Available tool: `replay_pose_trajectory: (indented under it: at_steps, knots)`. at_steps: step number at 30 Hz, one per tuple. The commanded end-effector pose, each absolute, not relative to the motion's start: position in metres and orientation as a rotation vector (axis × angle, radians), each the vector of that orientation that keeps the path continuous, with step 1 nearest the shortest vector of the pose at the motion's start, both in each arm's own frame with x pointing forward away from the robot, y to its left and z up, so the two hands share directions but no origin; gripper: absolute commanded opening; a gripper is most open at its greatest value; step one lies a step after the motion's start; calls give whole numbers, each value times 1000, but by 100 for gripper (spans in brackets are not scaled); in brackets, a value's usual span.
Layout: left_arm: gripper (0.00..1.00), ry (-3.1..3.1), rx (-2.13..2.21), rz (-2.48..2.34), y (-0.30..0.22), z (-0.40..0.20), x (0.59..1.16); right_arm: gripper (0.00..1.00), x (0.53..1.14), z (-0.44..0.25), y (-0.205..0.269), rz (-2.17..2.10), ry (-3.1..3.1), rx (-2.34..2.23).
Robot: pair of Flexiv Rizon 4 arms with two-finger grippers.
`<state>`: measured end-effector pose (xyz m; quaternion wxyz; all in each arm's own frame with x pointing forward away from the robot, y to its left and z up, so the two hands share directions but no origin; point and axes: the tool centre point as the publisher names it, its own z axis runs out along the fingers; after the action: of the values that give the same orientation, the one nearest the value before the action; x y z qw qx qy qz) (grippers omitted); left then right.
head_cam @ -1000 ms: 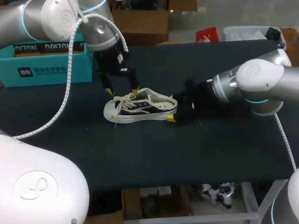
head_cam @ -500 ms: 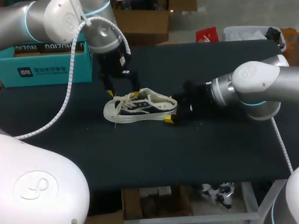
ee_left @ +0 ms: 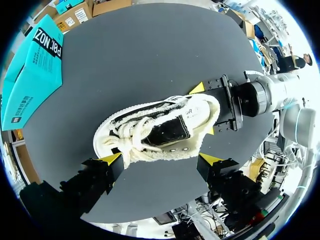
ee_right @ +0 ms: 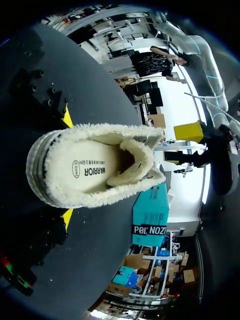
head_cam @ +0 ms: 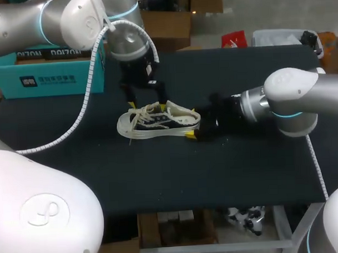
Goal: Open the shoe tongue, take the insole out of the shoe, put the insole back into the shoe, and pack the shoe into the shoebox
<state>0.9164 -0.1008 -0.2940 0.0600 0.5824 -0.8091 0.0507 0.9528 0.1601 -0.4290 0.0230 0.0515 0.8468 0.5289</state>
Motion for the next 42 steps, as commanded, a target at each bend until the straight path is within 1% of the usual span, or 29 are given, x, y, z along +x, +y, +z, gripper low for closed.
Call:
replay_pose_trajectory:
  at_steps: [1, 5, 7, 9, 11, 12, 13, 14, 15, 23, 24, 25, 27, 28, 33, 36, 37, 38, 39, 40, 42]
  knots:
    - [100, -2478, 1817, 95, -119, -296, 916, 0, 955, -433, 158, 1651, 2620, 152]
    - [100, -2462, 1878, 69, -127, -301, 922, 0, 955, -433, 158, 1651, 2620, 152]
    - [80, -2448, 1911, 57, -130, -304, 925, 0, 955, -433, 158, 1651, 2620, 152]
    - [64, -2431, 1929, 37, -133, -307, 926, 0, 955, -433, 158, 1651, 2620, 152]
    - [63, -2426, 1954, 12, -136, -310, 928, 0, 955, -433, 158, 1651, 2620, 152]
    - [58, -2420, 1962, -2, -137, -311, 928, 0, 955, -433, 158, 1651, 2620, 152]
    - [49, -2409, 1986, -11, -138, -313, 929, 0, 955, -433, 158, 1651, 2620, 152]
    - [47, -2406, 1991, -20, -138, -314, 930, 0, 955, -433, 158, 1651, 2620, 152]
    - [46, -2401, 1996, -30, -139, -315, 931, 0, 955, -433, 158, 1651, 2620, 152]
    - [51, -2378, 2040, -92, -151, -324, 938, 0, 955, -433, 158, 1651, 2620, 152]
    - [58, -2378, 2039, -100, -153, -325, 938, 0, 955, -433, 158, 1651, 2620, 152]
    - [58, -2381, 2039, -110, -154, -325, 937, 0, 955, -433, 158, 1651, 2620, 152]
    - [55, -2394, 2043, -148, -158, -327, 935, 0, 955, -433, 158, 1651, 2620, 152]
    - [51, -2396, 2050, -165, -159, -328, 935, 0, 955, -433, 158, 1651, 2620, 152]
    - [44, -2394, 2074, -264, -162, -335, 937, 0, 955, -433, 158, 1651, 2620, 152]
    - [44, -2393, 2090, -309, -161, -338, 936, 0, 955, -433, 158, 1651, 2620, 152]
    - [42, -2392, 2092, -315, -161, -338, 936, 0, 955, -433, 158, 1651, 2620, 152]
    - [34, -2393, 2094, -324, -160, -339, 936, 0, 955, -433, 158, 1651, 2620, 152]
    - [20, -2392, 2098, -325, -159, -339, 935, 0, 955, -433, 158, 1651, 2620, 152]
    - [0, -2393, 2100, -326, -157, -338, 934, 0, 955, -433, 158, 1651, 2620, 152]
    - [0, -2396, 2110, -313, -153, -335, 931, 0, 955, -433, 158, 1651, 2620, 152]
